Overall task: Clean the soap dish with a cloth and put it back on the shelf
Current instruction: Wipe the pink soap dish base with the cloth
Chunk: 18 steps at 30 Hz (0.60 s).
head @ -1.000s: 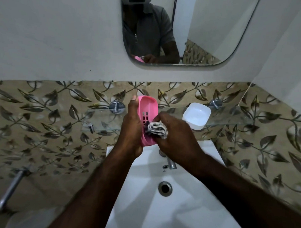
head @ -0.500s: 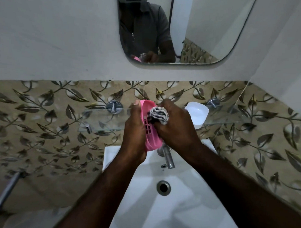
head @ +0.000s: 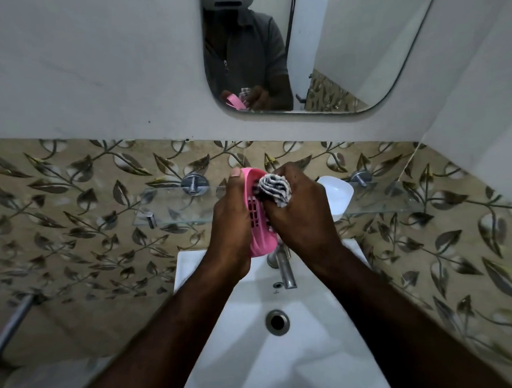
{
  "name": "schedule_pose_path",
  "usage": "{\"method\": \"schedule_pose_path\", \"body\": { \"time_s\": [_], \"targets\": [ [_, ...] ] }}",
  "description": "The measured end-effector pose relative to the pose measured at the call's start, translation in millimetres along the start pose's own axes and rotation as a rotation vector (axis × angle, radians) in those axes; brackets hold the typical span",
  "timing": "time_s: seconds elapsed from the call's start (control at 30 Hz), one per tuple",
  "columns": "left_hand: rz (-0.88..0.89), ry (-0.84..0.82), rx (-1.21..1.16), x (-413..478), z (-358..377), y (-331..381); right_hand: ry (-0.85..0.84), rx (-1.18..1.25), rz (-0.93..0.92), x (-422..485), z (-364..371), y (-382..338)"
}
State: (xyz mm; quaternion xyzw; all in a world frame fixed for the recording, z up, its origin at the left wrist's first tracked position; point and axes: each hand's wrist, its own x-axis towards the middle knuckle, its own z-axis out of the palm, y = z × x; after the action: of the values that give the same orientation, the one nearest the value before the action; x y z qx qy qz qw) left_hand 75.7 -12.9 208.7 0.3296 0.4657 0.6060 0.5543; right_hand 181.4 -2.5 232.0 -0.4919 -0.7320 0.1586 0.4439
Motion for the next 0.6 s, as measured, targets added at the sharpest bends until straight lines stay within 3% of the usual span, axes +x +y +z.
{"method": "schedule_pose_path", "body": {
  "time_s": [0.17,0.23,0.43,0.6],
  "targets": [
    [0.001,0.109,-0.047,2,-7,5,-0.25,0.101,0.101,-28,-5,5],
    [0.005,0.106,-0.05,-3,-5,3,-0.243,0.068,0.095,-27,-4,7],
    [0.004,0.012,-0.061,-6,1,4,0.004,-0.006,-0.024,-2,-2,0],
    [-0.074,0.012,-0.13,-6,-11,7,-0.246,0.068,0.115,-27,-7,-1]
  ]
}}
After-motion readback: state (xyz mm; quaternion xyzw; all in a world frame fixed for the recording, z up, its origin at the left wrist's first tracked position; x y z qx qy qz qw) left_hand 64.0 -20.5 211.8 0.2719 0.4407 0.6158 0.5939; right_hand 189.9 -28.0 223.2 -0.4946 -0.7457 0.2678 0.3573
